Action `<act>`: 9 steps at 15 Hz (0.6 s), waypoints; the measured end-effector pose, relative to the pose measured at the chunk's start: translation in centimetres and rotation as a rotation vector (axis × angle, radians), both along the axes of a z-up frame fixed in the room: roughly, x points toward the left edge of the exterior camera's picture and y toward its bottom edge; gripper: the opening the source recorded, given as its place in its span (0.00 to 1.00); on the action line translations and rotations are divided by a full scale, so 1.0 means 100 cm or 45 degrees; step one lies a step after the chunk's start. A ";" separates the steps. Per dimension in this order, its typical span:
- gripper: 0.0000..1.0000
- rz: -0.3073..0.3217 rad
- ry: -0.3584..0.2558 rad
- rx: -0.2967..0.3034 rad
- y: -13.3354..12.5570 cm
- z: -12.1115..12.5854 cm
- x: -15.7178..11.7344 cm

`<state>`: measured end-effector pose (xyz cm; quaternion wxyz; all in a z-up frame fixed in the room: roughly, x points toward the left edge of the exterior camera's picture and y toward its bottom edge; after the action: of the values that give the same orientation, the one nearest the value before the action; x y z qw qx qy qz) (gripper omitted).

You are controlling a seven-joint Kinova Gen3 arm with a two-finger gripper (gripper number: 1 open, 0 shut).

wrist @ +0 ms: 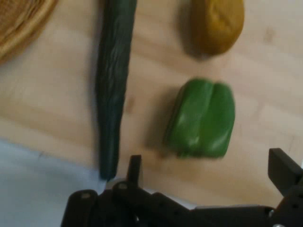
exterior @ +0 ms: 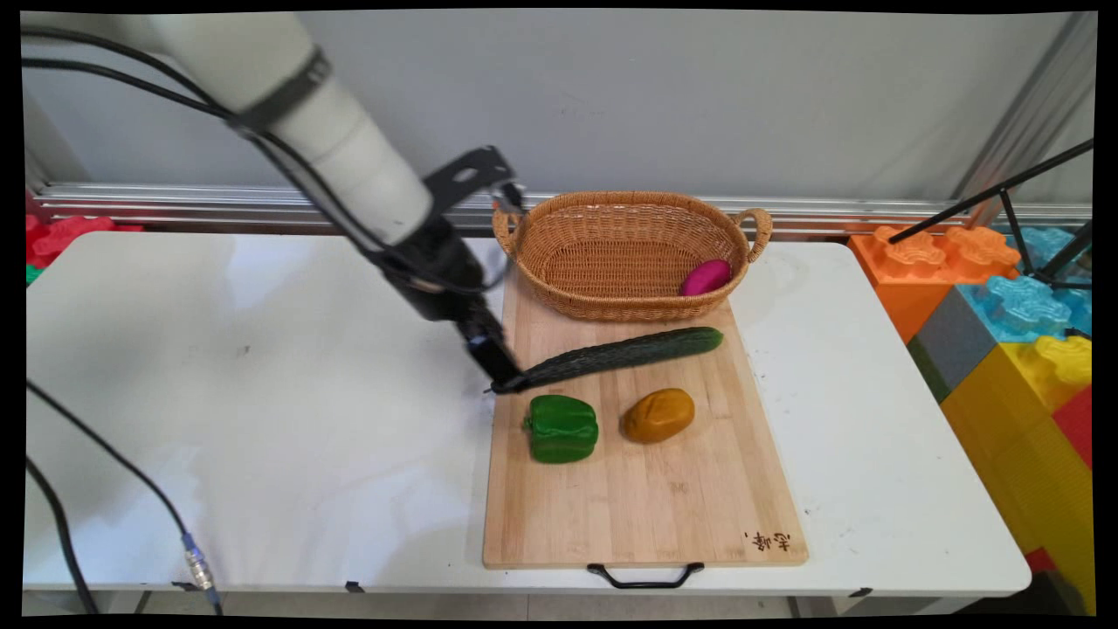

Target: Pick up the potato from the cutting board

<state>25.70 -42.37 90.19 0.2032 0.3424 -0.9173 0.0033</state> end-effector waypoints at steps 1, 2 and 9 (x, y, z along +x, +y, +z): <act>1.00 0.003 0.017 -0.011 -0.003 -0.006 -0.015; 1.00 0.000 0.027 -0.022 -0.005 -0.011 -0.027; 1.00 -0.011 0.085 -0.089 -0.016 -0.064 -0.103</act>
<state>15.39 -44.01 83.82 0.2454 0.3309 -0.9109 0.0232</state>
